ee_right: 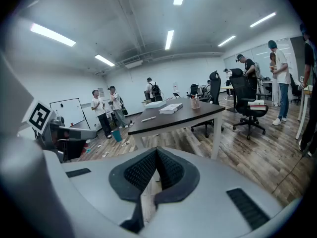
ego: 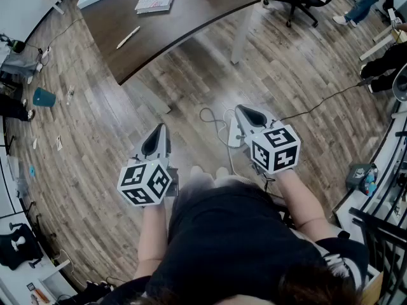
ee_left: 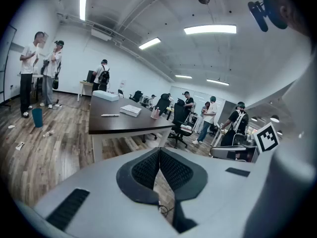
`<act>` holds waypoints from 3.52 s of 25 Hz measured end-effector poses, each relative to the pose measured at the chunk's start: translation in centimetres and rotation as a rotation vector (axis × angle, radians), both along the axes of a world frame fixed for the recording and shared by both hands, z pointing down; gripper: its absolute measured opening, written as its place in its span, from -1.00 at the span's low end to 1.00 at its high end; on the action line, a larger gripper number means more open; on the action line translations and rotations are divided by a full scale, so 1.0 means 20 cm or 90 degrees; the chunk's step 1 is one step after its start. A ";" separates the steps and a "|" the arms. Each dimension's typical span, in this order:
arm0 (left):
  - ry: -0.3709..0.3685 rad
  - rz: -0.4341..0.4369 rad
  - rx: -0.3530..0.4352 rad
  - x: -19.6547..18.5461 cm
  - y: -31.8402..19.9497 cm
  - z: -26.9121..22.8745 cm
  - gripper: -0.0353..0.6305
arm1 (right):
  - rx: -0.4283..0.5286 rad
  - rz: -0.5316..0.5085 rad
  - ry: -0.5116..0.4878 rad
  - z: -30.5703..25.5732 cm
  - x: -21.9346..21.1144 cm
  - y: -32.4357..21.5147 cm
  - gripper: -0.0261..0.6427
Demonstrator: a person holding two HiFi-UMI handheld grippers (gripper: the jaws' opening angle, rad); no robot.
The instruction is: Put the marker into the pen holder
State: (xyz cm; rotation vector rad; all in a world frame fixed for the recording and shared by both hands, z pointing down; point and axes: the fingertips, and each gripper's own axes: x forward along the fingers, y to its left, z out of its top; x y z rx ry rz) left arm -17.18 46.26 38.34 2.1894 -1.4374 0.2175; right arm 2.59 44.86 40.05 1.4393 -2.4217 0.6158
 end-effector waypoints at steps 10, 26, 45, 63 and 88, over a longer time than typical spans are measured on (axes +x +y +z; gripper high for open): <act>-0.013 0.016 -0.001 0.08 -0.03 -0.01 -0.81 | -0.012 0.012 -0.033 0.00 0.06 -0.01 -0.87; -0.028 -0.013 -0.005 -0.02 -0.15 0.01 -0.81 | -0.027 -0.017 -0.020 0.04 -0.03 -0.17 -0.87; -0.032 0.055 -0.004 -0.28 -0.91 0.07 -0.81 | -0.047 -0.023 0.006 0.04 -0.41 -0.86 -0.87; -0.068 0.056 0.012 -0.50 -1.36 0.15 -0.81 | -0.045 -0.069 0.031 0.03 -0.67 -1.32 -0.87; -0.196 -0.098 -0.060 -0.32 -2.14 0.25 -0.51 | -0.100 -0.327 -0.005 0.08 -0.48 -2.32 -0.87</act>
